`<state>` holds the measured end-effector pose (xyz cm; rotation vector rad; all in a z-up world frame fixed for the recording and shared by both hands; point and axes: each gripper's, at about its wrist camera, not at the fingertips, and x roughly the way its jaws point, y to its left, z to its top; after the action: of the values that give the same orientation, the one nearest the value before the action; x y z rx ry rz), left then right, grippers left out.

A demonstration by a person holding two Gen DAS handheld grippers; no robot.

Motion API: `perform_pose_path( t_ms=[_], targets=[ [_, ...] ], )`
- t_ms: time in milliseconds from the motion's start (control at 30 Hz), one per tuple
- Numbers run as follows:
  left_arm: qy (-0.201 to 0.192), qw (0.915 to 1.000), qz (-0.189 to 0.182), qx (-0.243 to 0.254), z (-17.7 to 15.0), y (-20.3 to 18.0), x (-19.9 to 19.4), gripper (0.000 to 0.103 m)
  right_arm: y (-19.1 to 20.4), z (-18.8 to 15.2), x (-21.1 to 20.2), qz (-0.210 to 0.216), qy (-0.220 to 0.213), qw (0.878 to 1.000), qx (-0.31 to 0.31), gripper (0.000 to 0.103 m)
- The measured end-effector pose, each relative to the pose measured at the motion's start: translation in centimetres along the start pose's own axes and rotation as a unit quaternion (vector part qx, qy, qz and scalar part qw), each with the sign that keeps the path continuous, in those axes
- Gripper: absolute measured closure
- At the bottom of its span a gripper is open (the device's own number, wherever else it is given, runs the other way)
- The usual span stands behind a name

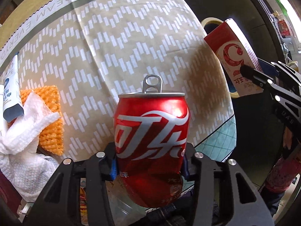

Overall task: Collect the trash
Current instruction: 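Drop the milk carton in the bin with right gripper while left drops the red can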

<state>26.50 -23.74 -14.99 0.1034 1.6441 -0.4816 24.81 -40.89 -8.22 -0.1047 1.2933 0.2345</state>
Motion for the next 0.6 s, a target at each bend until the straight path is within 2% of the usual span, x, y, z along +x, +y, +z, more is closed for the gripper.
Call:
perform_pose_path(
  t_ms=[200, 367, 433, 467, 533, 600],
  targets=[
    [-0.033, 0.9993, 0.010, 0.015, 0.1, -0.7, -2.6, 0.056, -5.2, -0.5, 0.0, -0.023, -0.010, 0.998, 0.062, 0.069],
    [-0.060, 0.9978, 0.013, 0.026, 0.1, -2.0, -4.7, 0.056, -10.2, -1.1, 2.6, -0.047, 0.007, 0.992, 0.120, 0.069],
    [-0.068, 0.9971, 0.015, 0.033, -0.4, -2.6, -5.1, 0.056, -11.9, -1.2, 3.7, -0.046, 0.013, 0.989, 0.141, 0.065],
    [-0.069, 0.9968, 0.014, 0.038, -0.6, -3.3, -5.1, 0.056, -12.6, -1.3, 4.0, -0.052, 0.013, 0.987, 0.151, 0.058],
    [-0.070, 0.9964, 0.011, 0.045, -0.3, -3.6, -5.6, 0.056, -13.6, -1.8, 3.9, -0.056, 0.007, 0.985, 0.163, 0.058],
    [-0.069, 0.9958, 0.009, 0.058, -0.1, -4.1, -5.9, 0.056, -14.1, -2.6, 2.8, -0.040, -0.009, 0.984, 0.174, 0.058]
  ],
)
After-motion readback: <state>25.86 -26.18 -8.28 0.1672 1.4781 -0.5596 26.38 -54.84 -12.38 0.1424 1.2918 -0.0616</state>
